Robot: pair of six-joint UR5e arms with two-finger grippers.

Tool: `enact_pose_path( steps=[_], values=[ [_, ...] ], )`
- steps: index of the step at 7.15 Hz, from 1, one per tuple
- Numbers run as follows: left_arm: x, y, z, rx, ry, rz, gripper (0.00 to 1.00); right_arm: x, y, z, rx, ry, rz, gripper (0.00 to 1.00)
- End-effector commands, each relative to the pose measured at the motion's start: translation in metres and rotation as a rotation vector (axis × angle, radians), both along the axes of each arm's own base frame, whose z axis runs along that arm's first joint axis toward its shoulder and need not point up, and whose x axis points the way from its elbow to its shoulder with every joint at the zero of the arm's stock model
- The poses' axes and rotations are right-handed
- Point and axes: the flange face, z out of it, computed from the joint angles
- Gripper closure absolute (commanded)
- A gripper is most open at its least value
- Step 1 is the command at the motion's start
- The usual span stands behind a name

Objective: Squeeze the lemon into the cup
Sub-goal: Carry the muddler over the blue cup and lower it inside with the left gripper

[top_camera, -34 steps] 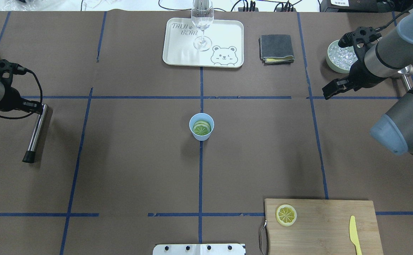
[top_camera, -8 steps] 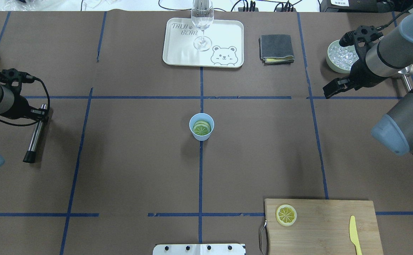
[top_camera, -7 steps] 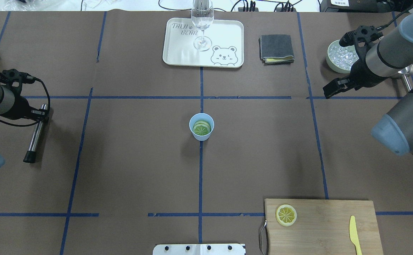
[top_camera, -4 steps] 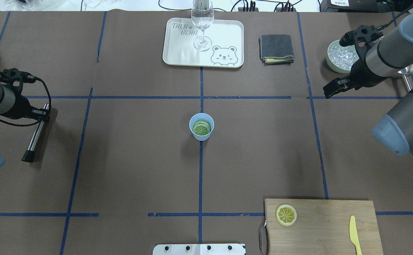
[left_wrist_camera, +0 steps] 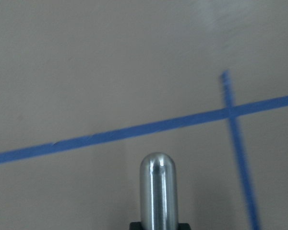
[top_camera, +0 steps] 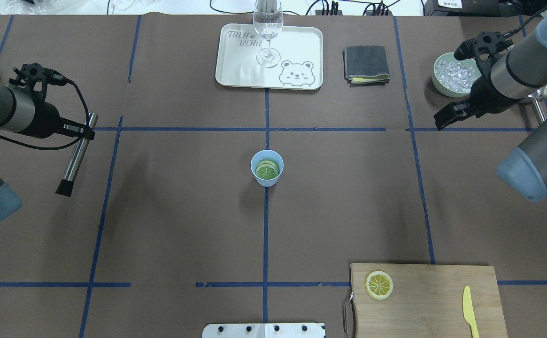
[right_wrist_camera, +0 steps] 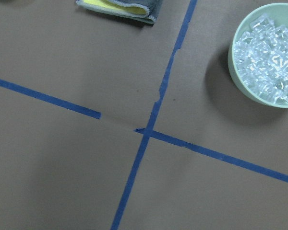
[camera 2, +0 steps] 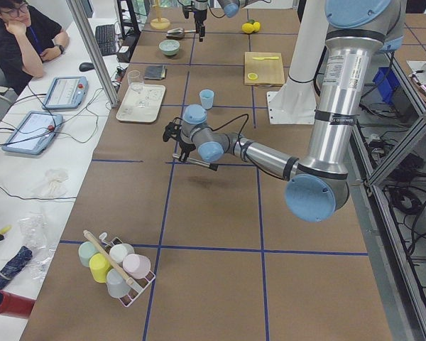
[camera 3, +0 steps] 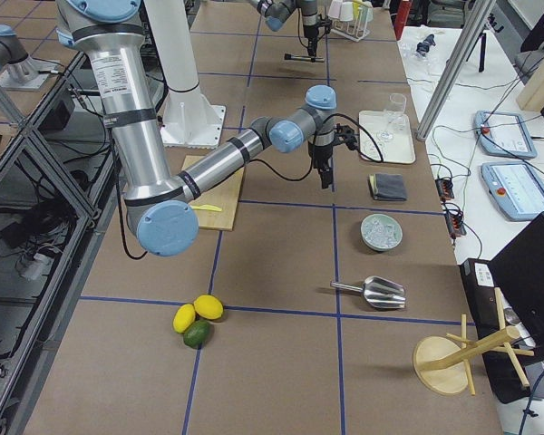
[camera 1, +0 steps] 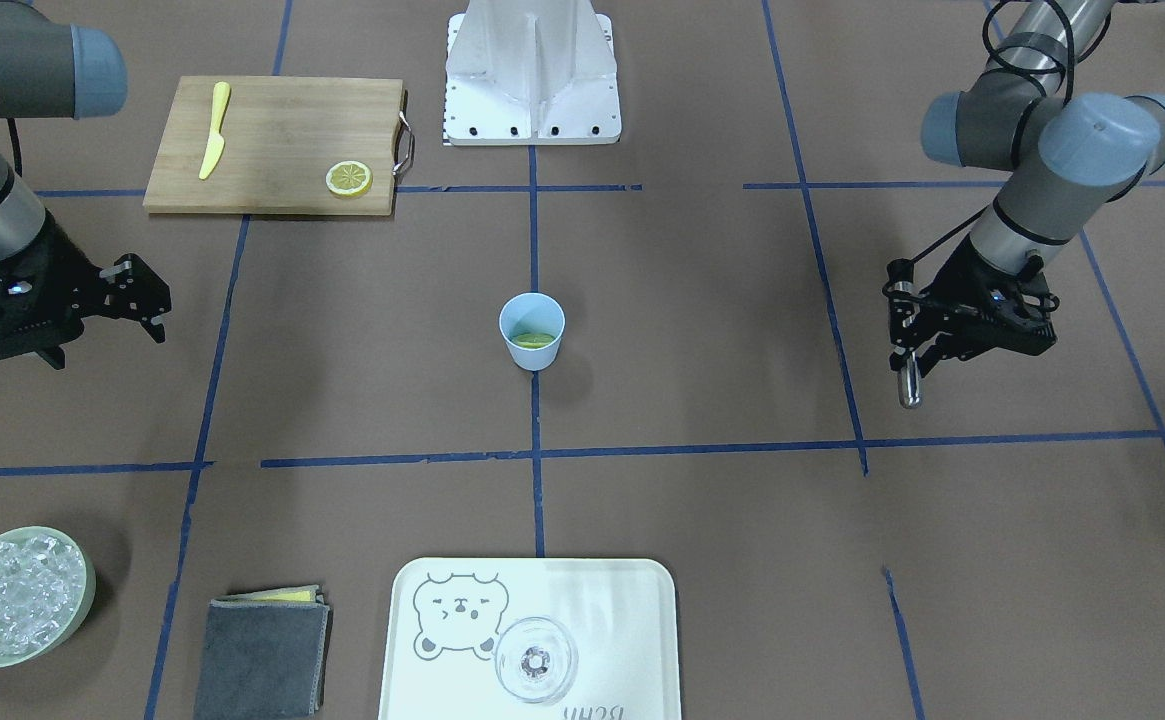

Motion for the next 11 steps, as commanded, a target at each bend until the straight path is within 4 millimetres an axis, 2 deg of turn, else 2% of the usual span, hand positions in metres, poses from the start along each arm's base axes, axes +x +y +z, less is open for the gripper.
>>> enact_pose_path(
  steps=[1,2,3,4,5,6,7,8,9,10,11],
  values=[
    [-0.005,0.007,-0.106,0.239,0.192,0.002,1.00,0.070,-0.019,0.019,0.013,0.059,-0.101,0.00],
    [-0.014,0.017,-0.134,0.298,0.235,-0.005,1.00,0.129,-0.021,0.045,0.003,0.075,-0.141,0.00],
    [-0.022,0.025,-0.158,0.380,0.291,-0.023,1.00,0.186,-0.014,0.080,-0.001,0.093,-0.162,0.00],
    [-0.024,0.032,-0.174,0.492,0.376,-0.062,1.00,0.228,0.007,0.118,-0.028,0.056,-0.164,0.00],
    [-0.019,0.044,-0.178,0.607,0.470,-0.060,1.00,0.263,0.030,0.150,-0.053,0.032,-0.146,0.00],
    [-0.004,0.058,-0.186,0.735,0.540,-0.045,1.00,0.283,0.049,0.173,-0.072,0.032,-0.138,0.00],
    [0.035,0.073,-0.189,0.918,0.581,-0.064,1.00,0.302,0.073,0.197,-0.102,0.029,-0.124,0.00],
    [0.100,0.103,-0.192,0.973,0.714,-0.052,1.00,0.314,0.096,0.217,-0.147,0.010,-0.096,0.00],
    [0.147,0.122,-0.199,0.967,0.794,-0.099,1.00,0.320,0.121,0.238,-0.196,-0.011,-0.072,0.00],
    [0.175,0.149,-0.219,0.944,0.850,-0.115,1.00,0.329,0.132,0.245,-0.210,-0.016,-0.047,0.00],
    [0.190,0.163,-0.239,0.931,0.892,-0.139,1.00,0.331,0.132,0.244,-0.217,-0.017,-0.032,0.00]
  ],
)
